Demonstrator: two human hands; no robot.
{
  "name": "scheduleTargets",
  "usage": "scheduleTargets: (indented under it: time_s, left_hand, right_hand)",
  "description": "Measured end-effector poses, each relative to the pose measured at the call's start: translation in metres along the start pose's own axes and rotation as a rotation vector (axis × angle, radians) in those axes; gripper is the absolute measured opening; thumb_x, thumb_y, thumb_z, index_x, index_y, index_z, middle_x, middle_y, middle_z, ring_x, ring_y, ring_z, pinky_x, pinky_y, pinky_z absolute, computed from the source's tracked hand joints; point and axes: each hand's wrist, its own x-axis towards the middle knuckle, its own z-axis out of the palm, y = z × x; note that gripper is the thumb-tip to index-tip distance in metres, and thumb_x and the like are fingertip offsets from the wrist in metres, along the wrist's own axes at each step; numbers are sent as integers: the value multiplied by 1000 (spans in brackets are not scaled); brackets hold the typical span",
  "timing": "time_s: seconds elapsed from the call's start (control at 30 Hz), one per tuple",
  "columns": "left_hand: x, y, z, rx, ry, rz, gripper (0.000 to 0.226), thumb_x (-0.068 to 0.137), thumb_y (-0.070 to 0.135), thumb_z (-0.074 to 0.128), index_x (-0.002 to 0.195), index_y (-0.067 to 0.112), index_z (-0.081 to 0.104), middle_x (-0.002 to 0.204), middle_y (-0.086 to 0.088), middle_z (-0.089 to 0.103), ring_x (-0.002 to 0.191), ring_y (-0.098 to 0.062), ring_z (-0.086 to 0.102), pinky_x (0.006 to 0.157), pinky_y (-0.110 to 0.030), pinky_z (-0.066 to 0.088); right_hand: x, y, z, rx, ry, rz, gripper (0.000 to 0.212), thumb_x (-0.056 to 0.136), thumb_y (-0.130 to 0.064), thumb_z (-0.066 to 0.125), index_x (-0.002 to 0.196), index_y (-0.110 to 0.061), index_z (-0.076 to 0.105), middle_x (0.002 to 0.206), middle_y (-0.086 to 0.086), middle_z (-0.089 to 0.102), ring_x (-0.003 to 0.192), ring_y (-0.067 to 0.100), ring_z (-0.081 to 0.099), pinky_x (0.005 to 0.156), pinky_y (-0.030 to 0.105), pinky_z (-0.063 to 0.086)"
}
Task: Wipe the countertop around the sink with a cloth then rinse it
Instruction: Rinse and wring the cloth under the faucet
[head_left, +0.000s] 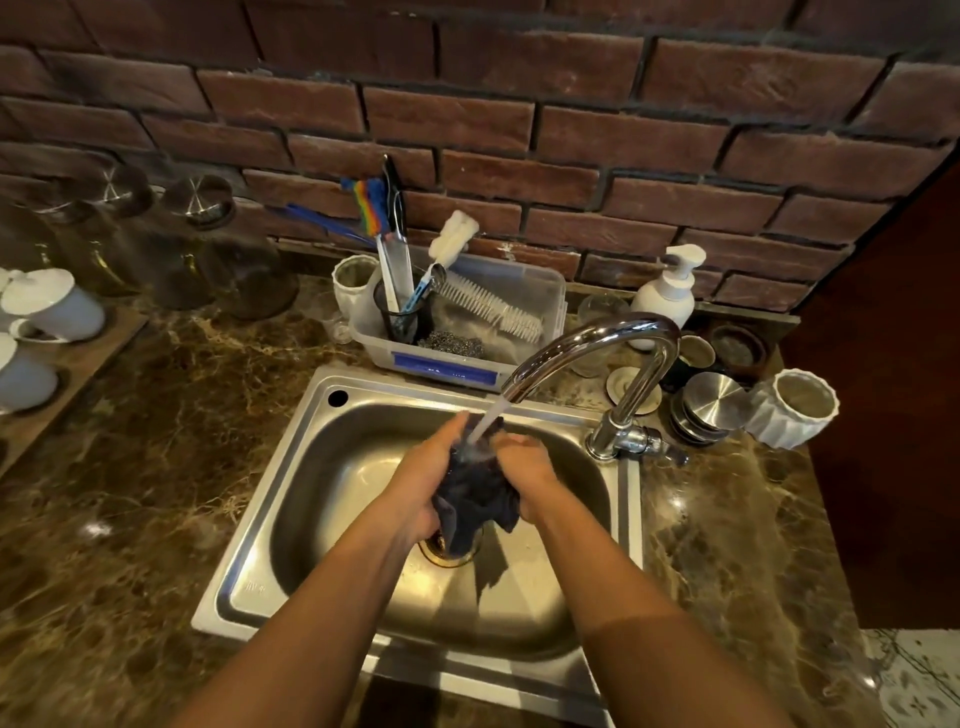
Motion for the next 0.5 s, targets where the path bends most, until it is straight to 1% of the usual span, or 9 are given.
scheduleTargets:
  time_s: [0.07, 0.13, 0.2, 0.27, 0.33, 0.4, 0.43, 0.47, 0.5]
  left_hand:
    - [8, 5, -6, -155, 1, -33, 53, 94, 53, 59, 122, 9, 69, 114, -20, 73, 105, -34, 71, 93, -47, 54]
    - [15, 15, -12, -203, -24, -34, 41, 101, 34, 52, 125, 4, 66, 104, -20, 75, 92, -29, 72, 80, -40, 57]
    - [11, 18, -10, -214, -70, 3, 32, 99, 23, 51, 105, -1, 71, 86, -18, 74, 71, -23, 73, 66, -31, 60]
    - [-3, 11, 4, -327, -83, 154, 34, 101, 21, 44, 91, 0, 68, 78, -18, 68, 60, -19, 72, 56, -23, 58]
    - [-6, 7, 3, -652, 42, 306, 34, 97, 21, 47, 93, -9, 64, 75, -25, 63, 66, -29, 72, 68, -27, 60]
    - [-5, 4, 4, -915, -242, 131, 44, 101, 19, 45, 101, -22, 61, 81, -43, 60, 89, -50, 67, 93, -49, 52]
    - [1, 1, 4, -687, -271, 133, 51, 103, 26, 44, 109, -23, 59, 89, -45, 60, 99, -52, 64, 100, -51, 46]
    - [3, -5, 7, -490, -197, 94, 54, 100, 35, 49, 112, -16, 62, 91, -38, 65, 100, -44, 65, 99, -46, 47]
    - [0, -11, 4, -416, -181, -103, 54, 93, 44, 59, 112, -6, 69, 92, -27, 70, 95, -37, 68, 95, -42, 51]
  right_hand:
    - [-24, -1, -4, 317, -180, -4, 21, 94, -26, 65, 110, -13, 69, 105, 16, 76, 98, 31, 72, 95, 50, 56]
    - [-44, 0, -6, 323, -267, -143, 21, 93, -16, 69, 113, -10, 66, 107, 15, 74, 104, 31, 71, 97, 48, 56]
    - [-65, -6, 4, 51, -224, -382, 16, 93, -14, 68, 109, -14, 67, 106, 10, 72, 100, 23, 69, 92, 37, 58]
    - [-77, -8, 23, -331, -186, -629, 15, 94, -29, 66, 107, -23, 66, 101, 8, 69, 91, 20, 65, 81, 35, 56]
    - [-79, -9, 41, -707, -31, -756, 26, 92, -49, 58, 108, -31, 65, 99, 6, 69, 89, 23, 63, 77, 36, 54]
    - [-68, -11, 48, -808, 198, -801, 36, 95, -56, 50, 108, -28, 69, 93, 3, 71, 86, 21, 65, 79, 34, 54]
    - [-62, -15, 47, -759, 271, -745, 37, 96, -56, 48, 106, -27, 70, 88, 2, 69, 83, 19, 65, 80, 32, 55]
    - [-53, -18, 44, -658, 313, -626, 37, 96, -55, 48, 102, -25, 69, 84, 1, 66, 78, 17, 62, 78, 29, 53]
    - [-42, -19, 40, -543, 318, -463, 33, 96, -54, 50, 97, -24, 66, 82, -1, 62, 75, 14, 59, 74, 25, 51]
